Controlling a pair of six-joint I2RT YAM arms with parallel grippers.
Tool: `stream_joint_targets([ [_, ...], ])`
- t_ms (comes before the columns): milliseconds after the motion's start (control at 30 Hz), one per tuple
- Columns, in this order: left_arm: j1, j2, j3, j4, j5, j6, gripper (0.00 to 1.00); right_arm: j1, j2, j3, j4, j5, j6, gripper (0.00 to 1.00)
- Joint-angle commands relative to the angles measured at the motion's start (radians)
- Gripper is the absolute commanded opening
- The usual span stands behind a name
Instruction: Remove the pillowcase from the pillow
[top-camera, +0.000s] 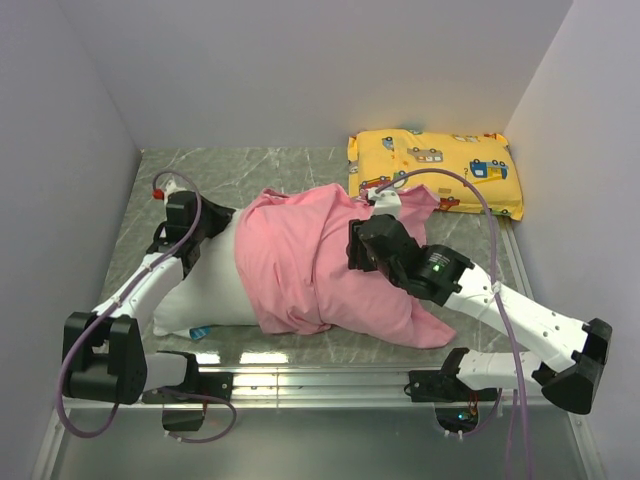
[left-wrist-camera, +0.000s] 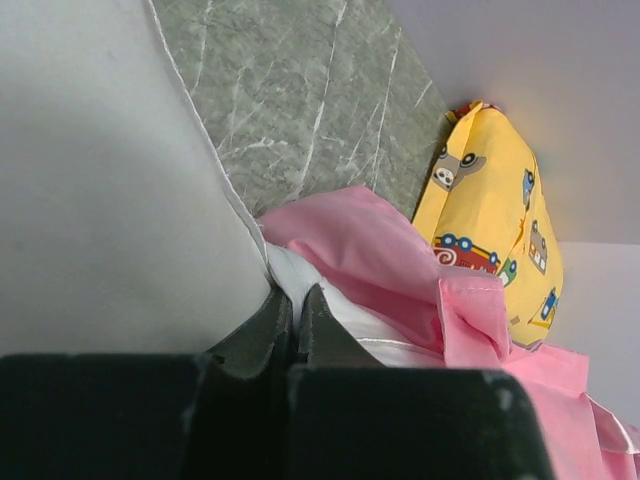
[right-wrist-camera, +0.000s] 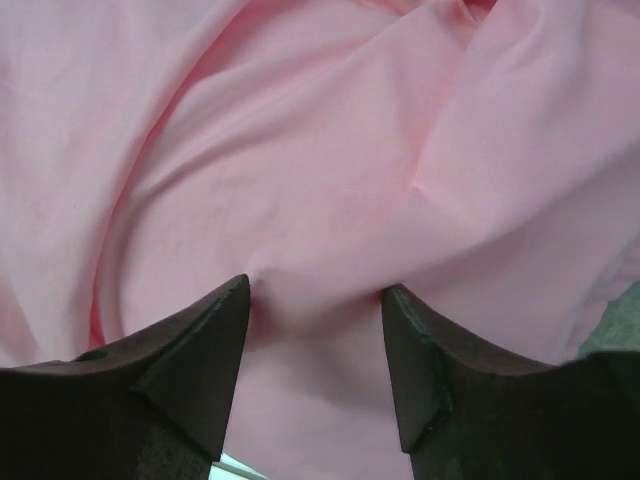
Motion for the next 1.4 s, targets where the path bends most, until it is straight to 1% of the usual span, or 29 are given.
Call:
stream_joint_targets([
  [0, 0.007, 0.024, 0.036, -0.029, -0.010, 0.000, 0.00, 0.004, 0.009, 0.000, 0.020, 0.079, 0.004, 0.53],
  [33, 0.013, 0.034, 0.056, -0.030, -0.009, 0.000, 0.00, 0.002, 0.009, 0.002, 0.010, 0.102, -0.001, 0.35],
  [133, 0.059, 0.063, 0.096, -0.024, 0.032, -0.015, 0.00, -0.034, -0.012, -0.003, -0.026, 0.153, -0.008, 0.00],
  [267, 0.114, 0.106, 0.174, -0.061, 0.045, 0.003, 0.00, -0.143, -0.107, -0.057, -0.065, 0.205, -0.024, 0.00],
  [300, 0.152, 0.115, 0.188, -0.064, 0.052, 0.008, 0.00, -0.207, -0.124, -0.070, -0.080, 0.217, -0.025, 0.00],
  [400, 0.226, 0.143, 0.229, -0.066, 0.082, 0.014, 0.00, -0.330, -0.188, -0.136, -0.074, 0.230, -0.038, 0.00],
  [433, 0.241, 0.161, 0.263, -0.093, 0.083, 0.026, 0.01, -0.396, -0.201, -0.158, -0.063, 0.224, -0.053, 0.00],
  [500, 0.269, 0.204, 0.310, -0.127, 0.094, 0.052, 0.00, -0.448, -0.222, -0.212, -0.047, 0.208, -0.056, 0.00],
  [533, 0.272, 0.222, 0.376, -0.151, 0.092, 0.083, 0.00, -0.465, -0.224, -0.216, -0.045, 0.199, -0.055, 0.00],
  [567, 0.274, 0.241, 0.408, -0.187, 0.092, 0.098, 0.00, -0.465, -0.221, -0.218, -0.039, 0.158, -0.055, 0.00],
  [600, 0.274, 0.273, 0.441, -0.199, 0.100, 0.111, 0.00, -0.467, -0.218, -0.215, -0.033, 0.150, -0.053, 0.00],
  [633, 0.274, 0.288, 0.490, -0.196, 0.153, 0.135, 0.01, -0.467, -0.212, -0.213, -0.030, 0.135, -0.051, 0.00],
  [700, 0.254, 0.326, 0.530, -0.190, 0.213, 0.152, 0.00, -0.465, -0.201, -0.206, -0.004, 0.026, -0.059, 0.00],
  [767, 0.225, 0.345, 0.599, -0.222, 0.220, 0.201, 0.03, -0.453, -0.190, -0.212, 0.029, -0.052, -0.053, 0.00],
  [800, 0.182, 0.351, 0.623, -0.274, 0.197, 0.224, 0.13, -0.446, -0.187, -0.213, 0.061, -0.101, -0.053, 0.00],
  [833, 0.160, 0.350, 0.665, -0.305, 0.172, 0.268, 0.21, -0.438, -0.181, -0.212, 0.065, -0.105, -0.047, 0.00],
  [867, 0.141, 0.339, 0.677, -0.325, 0.101, 0.285, 0.31, -0.429, -0.164, -0.203, 0.066, -0.100, -0.045, 0.00],
  [900, 0.124, 0.306, 0.679, -0.346, 0.068, 0.301, 0.57, -0.413, -0.156, -0.199, 0.066, -0.093, -0.047, 0.00],
  [933, 0.089, 0.281, 0.674, -0.351, 0.033, 0.324, 0.65, -0.407, -0.147, -0.196, 0.066, -0.090, -0.047, 0.00],
  [1000, 0.055, 0.208, 0.665, -0.359, -0.025, 0.344, 0.79, -0.396, -0.130, -0.198, 0.076, -0.094, -0.048, 0.00],
  [1100, 0.012, 0.119, 0.662, -0.414, -0.121, 0.358, 0.84, -0.395, -0.117, -0.209, 0.096, -0.100, -0.050, 0.00],
  [1167, -0.016, 0.066, 0.605, -0.432, -0.151, 0.339, 0.85, -0.393, -0.106, -0.210, 0.104, -0.100, -0.051, 0.00],
  [1200, -0.043, 0.010, 0.575, -0.434, -0.193, 0.323, 0.85, -0.392, -0.103, -0.212, 0.110, -0.100, -0.053, 0.00],
  [1233, -0.053, -0.020, 0.502, -0.432, -0.210, 0.290, 0.85, -0.393, -0.103, -0.210, 0.112, -0.100, -0.055, 0.01],
  [1300, -0.062, -0.107, 0.426, -0.429, -0.242, 0.254, 0.85, -0.393, -0.104, -0.212, 0.118, -0.091, -0.056, 0.02],
  [1333, -0.062, -0.138, 0.348, -0.426, -0.272, 0.218, 0.85, -0.395, -0.112, -0.218, 0.122, -0.089, -0.056, 0.03],
  [1367, -0.062, -0.167, 0.316, -0.428, -0.282, 0.195, 0.85, -0.395, -0.115, -0.219, 0.128, -0.089, -0.056, 0.04],
])
